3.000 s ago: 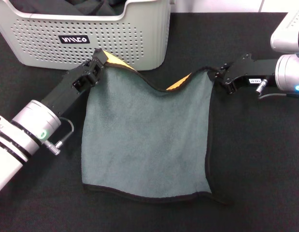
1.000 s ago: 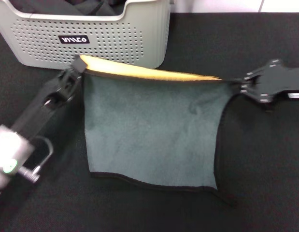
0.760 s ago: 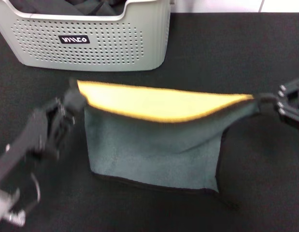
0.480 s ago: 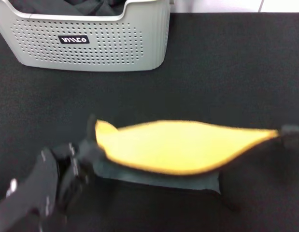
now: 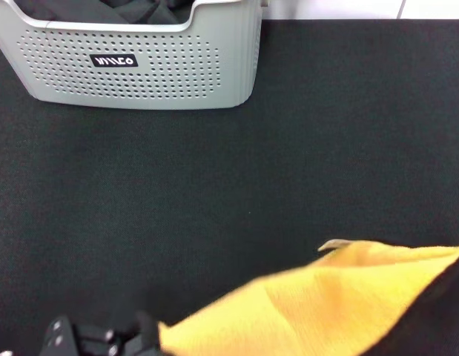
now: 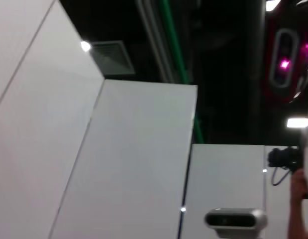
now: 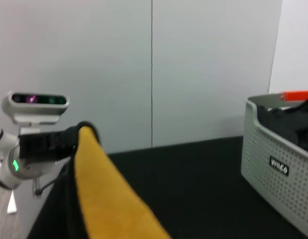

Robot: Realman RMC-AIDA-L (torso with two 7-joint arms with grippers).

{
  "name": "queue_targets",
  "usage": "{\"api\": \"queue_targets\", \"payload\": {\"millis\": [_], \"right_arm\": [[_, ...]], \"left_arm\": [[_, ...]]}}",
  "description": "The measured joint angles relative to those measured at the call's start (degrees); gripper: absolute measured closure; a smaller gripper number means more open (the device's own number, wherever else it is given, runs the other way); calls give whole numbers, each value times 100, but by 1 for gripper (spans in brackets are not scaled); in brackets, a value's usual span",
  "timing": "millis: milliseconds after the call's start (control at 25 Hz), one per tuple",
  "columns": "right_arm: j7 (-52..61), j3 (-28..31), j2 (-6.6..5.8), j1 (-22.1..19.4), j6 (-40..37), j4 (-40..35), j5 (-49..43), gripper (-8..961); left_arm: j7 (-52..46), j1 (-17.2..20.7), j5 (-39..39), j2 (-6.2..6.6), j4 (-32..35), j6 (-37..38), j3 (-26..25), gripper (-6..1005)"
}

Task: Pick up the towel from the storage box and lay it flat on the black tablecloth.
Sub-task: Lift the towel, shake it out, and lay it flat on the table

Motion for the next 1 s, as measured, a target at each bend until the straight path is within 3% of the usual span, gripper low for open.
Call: {"api": "queue_targets", "payload": {"millis": [280,400,560,1000], "right_arm": [[875,497,-22,-88,21,-334,646,938],[1269,693,-59,-70,32,-365,822,938],[1659,867,-90,-87,41,-294,922,937],[1753,766,-22,-407,59,-113,1049,937]], "left_arm": [[-14,26,-681,401,572,21,899,991],[-17,20,-863,484,672,23,1098,991],[-3,48,-911,488,668,25,1179,992],[76,92,-911,419,541,29,1195,992]]}}
